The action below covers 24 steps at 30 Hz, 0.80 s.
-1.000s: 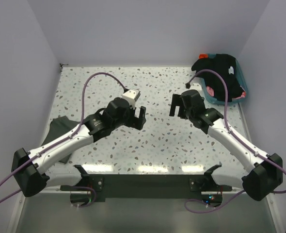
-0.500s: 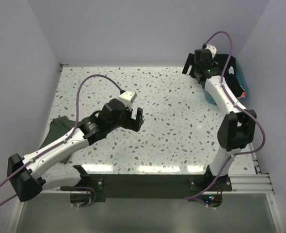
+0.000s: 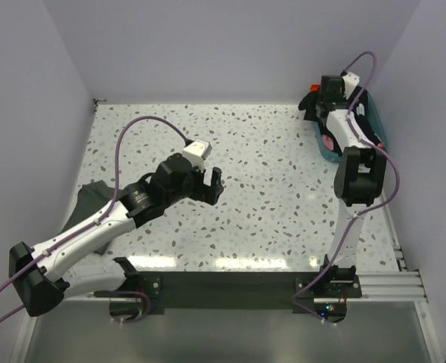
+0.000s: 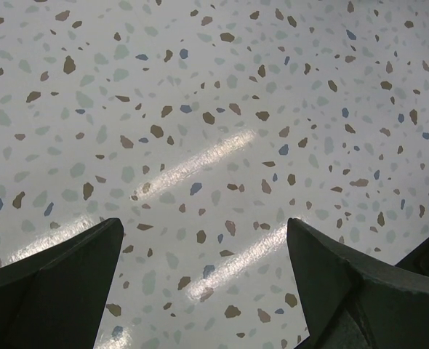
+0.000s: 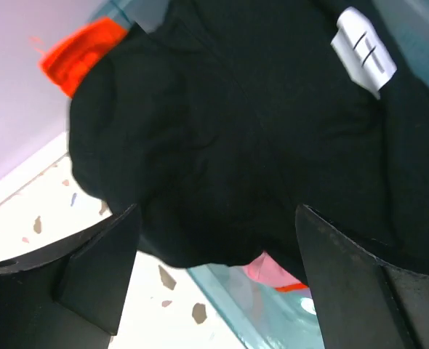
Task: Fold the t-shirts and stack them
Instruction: Grab the tshirt from the pile
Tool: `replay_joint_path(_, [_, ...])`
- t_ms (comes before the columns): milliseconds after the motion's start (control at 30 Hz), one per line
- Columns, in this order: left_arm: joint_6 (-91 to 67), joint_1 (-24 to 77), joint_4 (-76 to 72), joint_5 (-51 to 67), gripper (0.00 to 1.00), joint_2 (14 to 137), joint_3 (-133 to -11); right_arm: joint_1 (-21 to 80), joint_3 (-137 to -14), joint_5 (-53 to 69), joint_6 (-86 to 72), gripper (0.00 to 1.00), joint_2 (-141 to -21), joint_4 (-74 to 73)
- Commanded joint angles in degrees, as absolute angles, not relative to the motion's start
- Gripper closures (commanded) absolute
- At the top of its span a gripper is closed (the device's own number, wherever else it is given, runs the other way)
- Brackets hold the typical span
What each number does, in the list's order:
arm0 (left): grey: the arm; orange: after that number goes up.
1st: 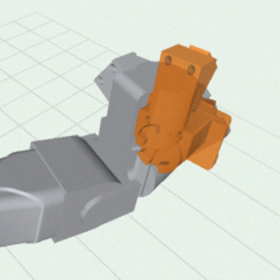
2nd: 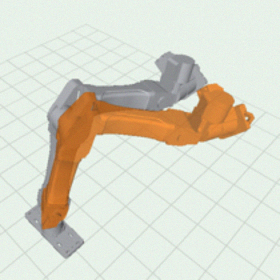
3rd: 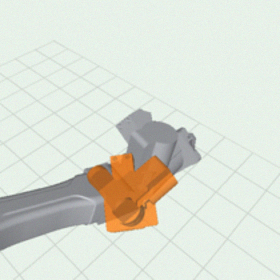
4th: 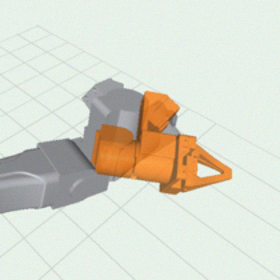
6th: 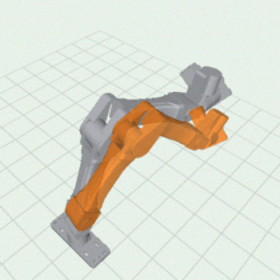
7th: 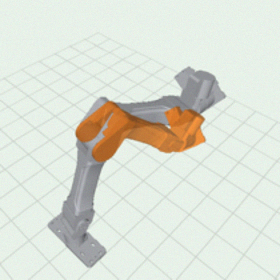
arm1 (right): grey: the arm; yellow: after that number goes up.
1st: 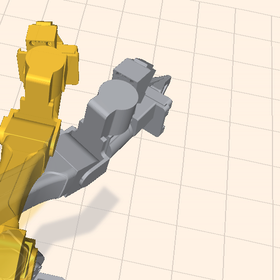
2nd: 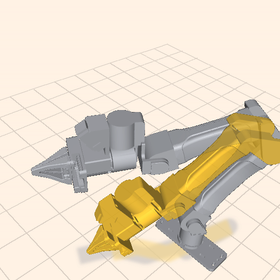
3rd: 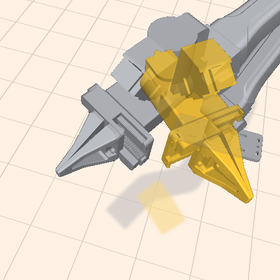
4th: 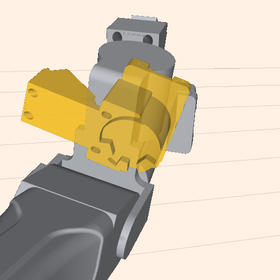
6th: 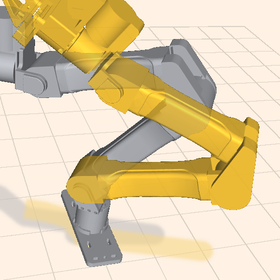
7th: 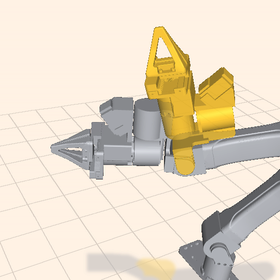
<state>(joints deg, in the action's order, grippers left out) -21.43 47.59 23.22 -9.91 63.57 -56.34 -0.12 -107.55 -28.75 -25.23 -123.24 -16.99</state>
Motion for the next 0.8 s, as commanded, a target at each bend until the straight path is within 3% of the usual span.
replay_joint_path(0, [-20.8, 47.4, 21.6, -9.0, 0.0, 62.3, -55.9, 0.2, -110.5, -34.8, -25.1, 0.11, -126.7, -11.8])
replay_joint_path(433, [-20.4, 47.3, 21.9, -9.3, 0.0, 62.4, -55.8, -2.8, -114.3, -36.7, -25.3, 0.26, -134.5, -12.0])
replay_joint_path(567, [-20.4, 47.3, 22.0, -9.4, 0.0, 62.8, -55.8, -3.4, -114.7, -36.3, -25.6, 0.52, -134.1, -12.7])
replay_joint_path(600, [-20.4, 47.3, 22.1, -9.4, 0.0, 62.9, -55.8, -3.4, -113.7, -36.1, -25.7, 0.63, -133.7, -12.4])
replay_joint_path(767, [-20.7, 47.3, 22.0, -9.4, 0.0, 62.8, -55.5, -3.4, -107.6, -35.9, -24.8, 0.93, -128.9, -8.0])
